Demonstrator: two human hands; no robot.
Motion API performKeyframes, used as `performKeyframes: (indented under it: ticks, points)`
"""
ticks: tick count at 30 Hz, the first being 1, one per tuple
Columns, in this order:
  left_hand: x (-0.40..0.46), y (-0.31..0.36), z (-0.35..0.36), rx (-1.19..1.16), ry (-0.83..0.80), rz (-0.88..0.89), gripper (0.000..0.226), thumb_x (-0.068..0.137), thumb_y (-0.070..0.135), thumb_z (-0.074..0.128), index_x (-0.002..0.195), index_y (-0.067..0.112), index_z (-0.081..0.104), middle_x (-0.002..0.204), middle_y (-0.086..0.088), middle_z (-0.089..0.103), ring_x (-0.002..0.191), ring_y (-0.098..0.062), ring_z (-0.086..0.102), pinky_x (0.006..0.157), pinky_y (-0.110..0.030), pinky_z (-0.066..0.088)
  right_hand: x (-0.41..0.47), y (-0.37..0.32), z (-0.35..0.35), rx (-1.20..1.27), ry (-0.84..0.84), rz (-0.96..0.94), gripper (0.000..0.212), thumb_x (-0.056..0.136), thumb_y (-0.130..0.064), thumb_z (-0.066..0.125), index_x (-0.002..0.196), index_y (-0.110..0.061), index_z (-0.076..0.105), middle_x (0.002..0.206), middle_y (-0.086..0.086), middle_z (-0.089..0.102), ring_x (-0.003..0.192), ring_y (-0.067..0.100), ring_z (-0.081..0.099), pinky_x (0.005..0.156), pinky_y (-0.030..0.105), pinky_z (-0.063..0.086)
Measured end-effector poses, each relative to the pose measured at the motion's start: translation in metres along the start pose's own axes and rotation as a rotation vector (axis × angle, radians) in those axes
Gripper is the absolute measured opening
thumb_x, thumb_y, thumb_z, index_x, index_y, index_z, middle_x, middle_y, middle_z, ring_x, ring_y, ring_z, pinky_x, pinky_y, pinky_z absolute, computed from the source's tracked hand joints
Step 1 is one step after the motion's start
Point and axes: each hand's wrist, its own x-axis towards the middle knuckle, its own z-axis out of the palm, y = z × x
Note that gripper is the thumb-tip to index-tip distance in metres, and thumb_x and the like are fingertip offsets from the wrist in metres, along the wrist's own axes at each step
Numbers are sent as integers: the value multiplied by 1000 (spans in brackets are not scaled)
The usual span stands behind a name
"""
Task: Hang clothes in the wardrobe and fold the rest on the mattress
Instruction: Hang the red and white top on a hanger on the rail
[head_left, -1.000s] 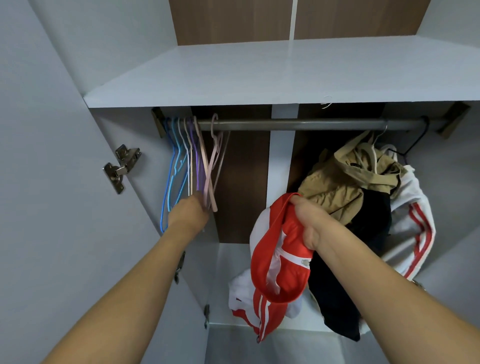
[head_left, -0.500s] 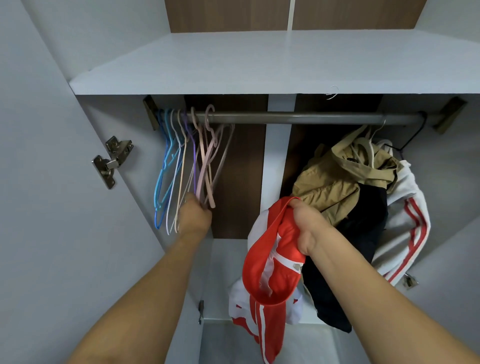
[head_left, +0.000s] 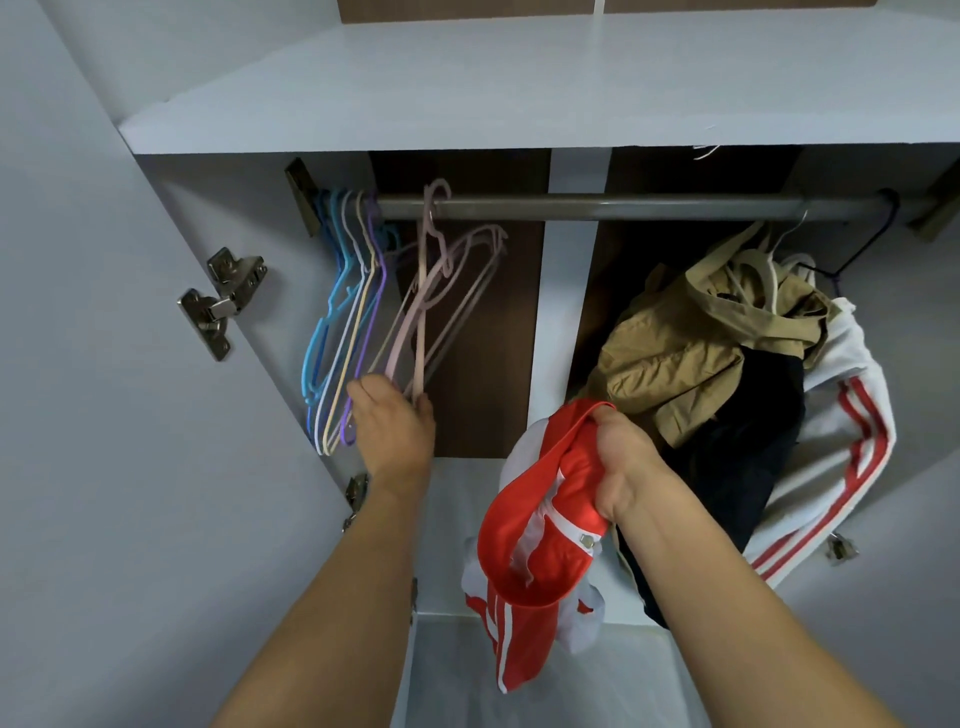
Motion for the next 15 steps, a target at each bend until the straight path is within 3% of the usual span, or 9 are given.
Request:
performKeyframes:
  ticks: [3,7,10,13,15]
  points:
    - [1,-5,1,-34,5,5,38,80,12,73,103,-1,46,108,-21,51,93,-37,56,69,-32,36,-1,-1,1,17,4,-1,49,99,-47,49,113,-5,69,106,16,71,97,34,67,95,45,52]
    - [0,-6,1,-29,-41,34,47,82,18,70,116,8,39,106,-19,60,91,-35,62,68,-40,51,-1,-2,6,17,8,-7,46,100,-44,48,110,-5,70,103,16,72,95,33,69,95,45,52]
    - [1,-1,-1,2,-75,44,45,84,21,67,116,11,38,98,-16,63,79,-32,66,62,-40,58,-1,-1,7,14,2,-3,47,100,-45,47,111,-5,70,103,15,72,95,33,69,98,46,51]
    - [4,-1,-4,10,-70,13,42,83,23,68,112,10,41,91,-12,63,67,-24,59,47,-23,40,-1,0,8,5,-7,0,47,100,-45,47,113,-6,69,105,15,72,96,33,69,98,47,51]
    - [6,1,-9,-19,-53,16,43,82,25,68,113,11,42,84,-5,58,66,-24,59,47,-20,37,-2,1,8,-5,-9,7,47,100,-45,46,114,-6,69,106,15,72,98,33,68,99,46,51]
